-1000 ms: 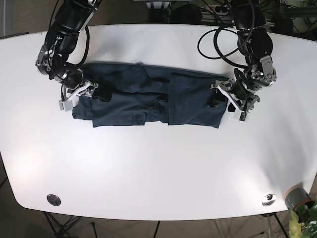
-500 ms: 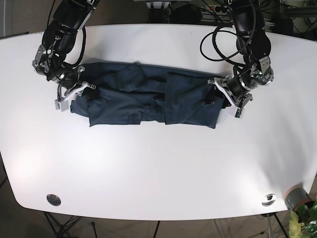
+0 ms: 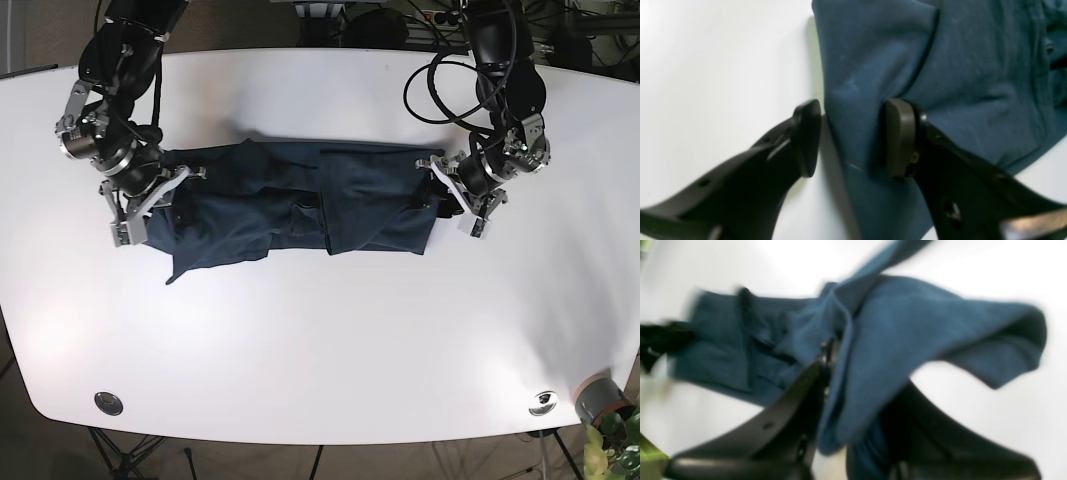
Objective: Fold the T-shirt properly
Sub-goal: 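Fold the strip end held by the right gripper toward the left gripper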
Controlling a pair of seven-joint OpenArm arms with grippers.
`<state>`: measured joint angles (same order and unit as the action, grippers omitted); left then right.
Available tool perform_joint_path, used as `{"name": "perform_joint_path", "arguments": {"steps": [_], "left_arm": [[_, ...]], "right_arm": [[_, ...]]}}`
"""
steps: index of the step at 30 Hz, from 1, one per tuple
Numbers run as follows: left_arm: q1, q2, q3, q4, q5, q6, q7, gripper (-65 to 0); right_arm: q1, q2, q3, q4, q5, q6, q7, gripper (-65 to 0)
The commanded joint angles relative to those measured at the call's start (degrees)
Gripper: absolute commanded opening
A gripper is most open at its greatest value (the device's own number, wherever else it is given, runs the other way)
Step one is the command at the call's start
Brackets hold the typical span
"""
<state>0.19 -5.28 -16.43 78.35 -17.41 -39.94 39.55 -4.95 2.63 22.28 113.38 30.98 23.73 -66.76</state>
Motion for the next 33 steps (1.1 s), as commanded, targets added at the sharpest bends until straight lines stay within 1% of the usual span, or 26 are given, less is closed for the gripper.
{"name": "perform_joint_path", "arguments": {"steps": [1, 4, 7, 9, 13, 15, 18, 20, 24, 26, 28, 31, 33], "left_arm": [[0.0, 0.0, 1.2, 0.3, 1.2, -0.1, 2.3, -37.6], [0.2, 0.0, 1.7, 0.4, 1.2, -0.1, 2.3, -37.6], [0.2, 0.0, 1.7, 0.4, 1.2, 0.0, 2.3, -37.6], [0.2, 0.0, 1.7, 0.4, 1.3, 0.0, 2.3, -37.6], [0.2, 0.0, 1.7, 0.4, 1.2, 0.0, 2.3, -37.6], [0.2, 0.0, 1.7, 0.3, 1.3, 0.0, 2.3, -37.6], [0.2, 0.0, 1.7, 0.3, 1.3, 0.0, 2.3, -37.6], [0.2, 0.0, 1.7, 0.3, 1.2, 0.0, 2.3, -37.6], [0.2, -0.2, 1.5, 0.1, 1.2, 0.0, 2.3, -37.6], [0.2, -0.2, 1.4, 0.0, 1.2, 0.0, 2.3, -37.6], [0.2, -0.2, 1.5, 0.0, 1.2, 0.0, 2.3, -37.6], [0.3, -0.2, 1.5, 0.1, 1.1, 0.0, 2.3, -37.6], [0.2, -0.2, 1.4, 0.0, 1.2, 0.0, 2.3, -37.6]], "right_arm": [[0.0, -1.6, -3.7, 2.6, -1.3, 0.41, 1.8, -62.9], [-0.3, -3.1, -9.0, 2.7, -4.2, 0.23, 4.6, -62.9], [-0.4, -4.8, -13.5, 2.7, -5.7, 0.05, 5.6, -62.9], [-0.4, -6.6, -15.6, 2.7, -6.0, 0.05, 5.8, -62.9], [0.1, -9.7, -17.8, 2.6, -6.0, 0.05, 5.8, -62.9], [0.3, -10.3, -19.5, 2.2, -6.0, 0.05, 6.0, -62.9], [1.6, -10.5, -21.7, 0.0, -6.1, -0.03, 6.3, -62.9], [2.1, -10.7, -22.7, -2.3, -6.1, -0.03, 8.6, -63.1], [3.5, -11.0, -26.5, -7.4, -6.1, -0.39, 13.5, -63.1], [4.7, -11.0, -28.0, -9.9, -6.1, -1.79, 14.9, -63.1], [5.8, -11.0, -30.3, -12.1, -6.0, -3.9, 16.0, -63.1], [6.8, -10.9, -33.0, -13.2, -6.0, -5.48, 16.1, -62.9], [7.6, -10.9, -34.4, -14.5, -6.0, -6.89, 16.1, -62.0]]}}
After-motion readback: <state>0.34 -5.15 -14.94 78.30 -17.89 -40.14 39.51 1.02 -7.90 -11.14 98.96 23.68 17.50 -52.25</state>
